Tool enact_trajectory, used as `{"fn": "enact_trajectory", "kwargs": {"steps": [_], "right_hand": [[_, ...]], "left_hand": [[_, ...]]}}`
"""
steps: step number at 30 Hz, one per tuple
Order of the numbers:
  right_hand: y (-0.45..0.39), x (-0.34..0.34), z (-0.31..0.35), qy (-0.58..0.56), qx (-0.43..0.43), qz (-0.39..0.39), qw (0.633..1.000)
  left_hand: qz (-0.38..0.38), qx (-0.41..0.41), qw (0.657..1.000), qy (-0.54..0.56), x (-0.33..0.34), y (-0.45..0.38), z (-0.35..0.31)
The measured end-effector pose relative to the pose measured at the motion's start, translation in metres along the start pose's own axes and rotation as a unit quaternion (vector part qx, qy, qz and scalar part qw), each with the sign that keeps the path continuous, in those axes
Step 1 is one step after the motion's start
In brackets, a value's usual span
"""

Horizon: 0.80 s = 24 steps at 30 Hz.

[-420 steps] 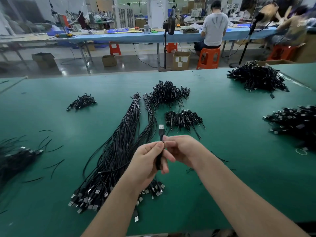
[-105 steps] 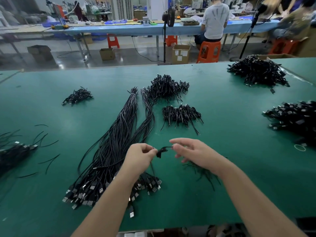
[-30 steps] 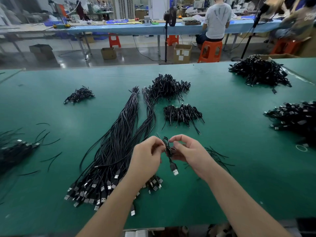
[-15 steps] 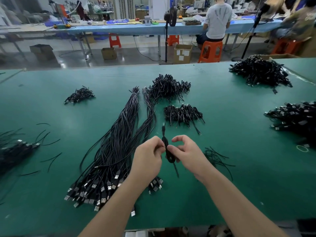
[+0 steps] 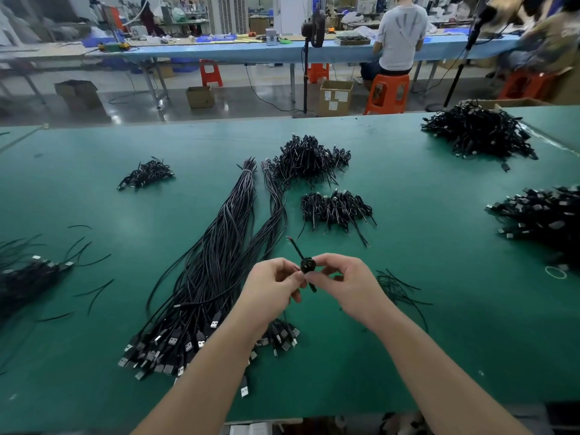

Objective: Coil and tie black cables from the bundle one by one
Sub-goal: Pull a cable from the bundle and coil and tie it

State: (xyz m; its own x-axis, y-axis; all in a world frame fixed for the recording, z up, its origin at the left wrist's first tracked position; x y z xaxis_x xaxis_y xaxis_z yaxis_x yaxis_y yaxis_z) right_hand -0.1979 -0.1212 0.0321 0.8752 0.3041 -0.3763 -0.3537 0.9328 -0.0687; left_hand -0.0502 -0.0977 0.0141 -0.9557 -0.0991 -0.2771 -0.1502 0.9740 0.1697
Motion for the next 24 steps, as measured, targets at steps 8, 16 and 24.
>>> {"fn": "enact_trajectory", "kwargs": {"steps": [8,16,24], "right_hand": [[0.006,0.022,-0.036,-0.242,0.264,0.059,0.932],[0.002,0.016,-0.013,-0.065,0.089,0.077,0.991],[0.002,0.018,-0.006,0.007,0.024,0.025,0.999]], "left_hand": [[-0.085,0.347,0.861,-0.361,0.012,0.028,-0.045],[-0.035,0.088,0.987,-0.129,-0.011,0.004,-0.01],[-0.013,-0.005,1.0,-0.023,-0.01,0.003,0.006]]}}
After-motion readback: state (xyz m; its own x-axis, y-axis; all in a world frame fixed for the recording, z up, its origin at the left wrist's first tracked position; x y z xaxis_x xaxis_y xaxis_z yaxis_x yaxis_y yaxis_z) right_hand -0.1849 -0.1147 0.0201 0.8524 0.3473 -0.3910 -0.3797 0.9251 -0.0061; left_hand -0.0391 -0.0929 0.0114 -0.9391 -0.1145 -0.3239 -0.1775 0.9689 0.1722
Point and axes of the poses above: each hand's wrist, its own y-axis away from the middle knuckle, its own x-axis out of the palm, z = x × y, the point moved 8 cm from there along -y, towards the middle knuckle, and after that the axes turned 1 degree about -z, right-handed, at the moved point
